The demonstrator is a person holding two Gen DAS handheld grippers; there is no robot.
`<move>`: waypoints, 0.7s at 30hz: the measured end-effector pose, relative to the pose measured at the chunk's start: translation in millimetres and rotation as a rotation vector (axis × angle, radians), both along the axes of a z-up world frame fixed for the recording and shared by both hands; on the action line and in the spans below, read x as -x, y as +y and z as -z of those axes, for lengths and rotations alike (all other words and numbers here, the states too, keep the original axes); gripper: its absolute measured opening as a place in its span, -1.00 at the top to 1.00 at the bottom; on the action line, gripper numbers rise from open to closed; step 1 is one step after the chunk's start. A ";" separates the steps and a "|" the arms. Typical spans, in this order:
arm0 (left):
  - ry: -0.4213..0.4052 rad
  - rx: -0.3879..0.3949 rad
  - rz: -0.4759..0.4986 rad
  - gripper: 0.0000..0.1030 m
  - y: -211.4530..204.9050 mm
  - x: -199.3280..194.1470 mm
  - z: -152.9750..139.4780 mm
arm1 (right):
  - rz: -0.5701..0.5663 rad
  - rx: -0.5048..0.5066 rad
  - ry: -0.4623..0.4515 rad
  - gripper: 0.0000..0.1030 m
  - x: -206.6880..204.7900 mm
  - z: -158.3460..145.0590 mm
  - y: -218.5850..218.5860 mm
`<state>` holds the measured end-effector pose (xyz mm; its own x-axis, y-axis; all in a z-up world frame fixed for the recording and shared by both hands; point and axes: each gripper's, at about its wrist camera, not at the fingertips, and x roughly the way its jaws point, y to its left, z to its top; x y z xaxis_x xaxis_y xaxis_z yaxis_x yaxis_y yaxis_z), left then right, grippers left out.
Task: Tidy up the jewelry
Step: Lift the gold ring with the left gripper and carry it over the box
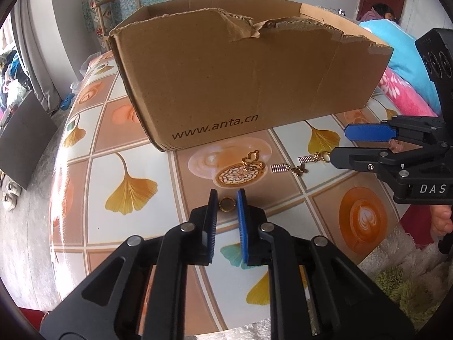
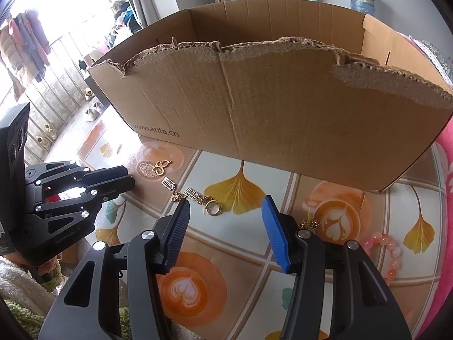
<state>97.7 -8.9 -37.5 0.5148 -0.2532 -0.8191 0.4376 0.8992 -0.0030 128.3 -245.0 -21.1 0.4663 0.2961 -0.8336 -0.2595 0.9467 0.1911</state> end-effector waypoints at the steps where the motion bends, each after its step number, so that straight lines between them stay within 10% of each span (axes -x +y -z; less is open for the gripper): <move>1: -0.001 -0.002 0.002 0.78 0.2 0.8 -0.1 | -0.003 -0.001 -0.002 0.00 0.2 -0.3 0.5; 21: 0.008 0.008 -0.008 0.78 8.2 6.3 -1.6 | -0.103 0.125 -0.021 0.53 -0.9 6.6 29.1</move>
